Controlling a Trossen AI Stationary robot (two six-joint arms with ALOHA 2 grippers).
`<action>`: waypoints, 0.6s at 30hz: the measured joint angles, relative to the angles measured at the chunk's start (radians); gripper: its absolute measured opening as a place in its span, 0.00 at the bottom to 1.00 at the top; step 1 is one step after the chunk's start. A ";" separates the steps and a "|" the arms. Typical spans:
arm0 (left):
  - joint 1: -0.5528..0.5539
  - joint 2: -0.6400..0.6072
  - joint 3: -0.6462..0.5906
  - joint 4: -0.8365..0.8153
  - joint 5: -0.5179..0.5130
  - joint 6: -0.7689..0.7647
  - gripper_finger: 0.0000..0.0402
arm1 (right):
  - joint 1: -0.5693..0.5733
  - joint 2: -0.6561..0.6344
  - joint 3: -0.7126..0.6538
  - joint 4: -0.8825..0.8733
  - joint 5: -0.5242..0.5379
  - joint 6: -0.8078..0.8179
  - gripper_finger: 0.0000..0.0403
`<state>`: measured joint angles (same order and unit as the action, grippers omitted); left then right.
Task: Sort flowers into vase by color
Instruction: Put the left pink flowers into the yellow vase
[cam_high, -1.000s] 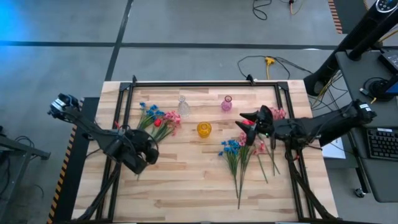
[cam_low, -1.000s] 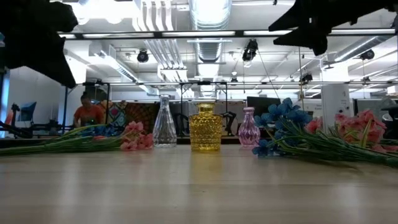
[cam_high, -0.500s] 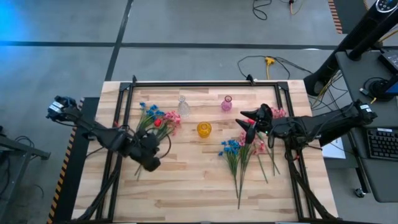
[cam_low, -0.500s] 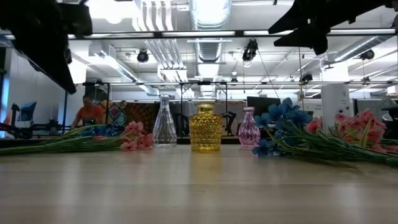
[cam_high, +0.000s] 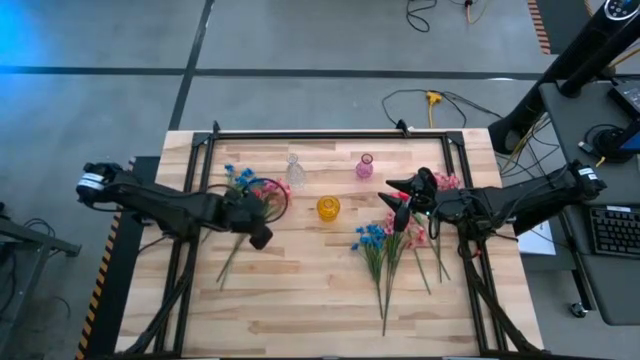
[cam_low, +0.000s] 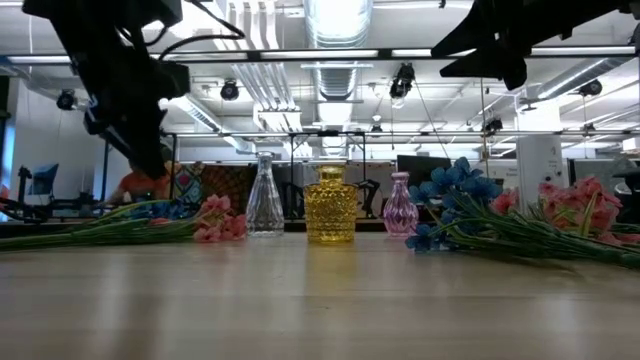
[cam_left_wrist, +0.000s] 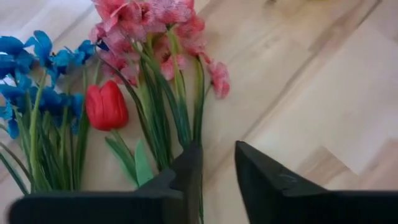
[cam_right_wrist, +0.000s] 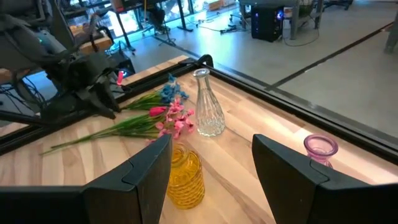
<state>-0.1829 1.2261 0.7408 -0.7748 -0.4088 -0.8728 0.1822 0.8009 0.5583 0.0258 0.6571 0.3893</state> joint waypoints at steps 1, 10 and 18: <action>0.000 0.016 0.002 -0.001 0.000 0.000 0.26 | 0.000 0.001 0.000 0.000 0.000 0.000 0.53; 0.061 0.206 0.052 -0.007 0.000 -0.012 0.40 | 0.000 0.000 0.000 0.001 0.000 0.003 0.53; 0.099 0.306 0.084 -0.011 -0.011 0.023 0.39 | 0.000 0.000 0.000 0.001 0.000 0.004 0.53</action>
<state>-0.0844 1.5317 0.8246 -0.7856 -0.4196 -0.8501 0.1822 0.8009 0.5579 0.0265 0.6571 0.3931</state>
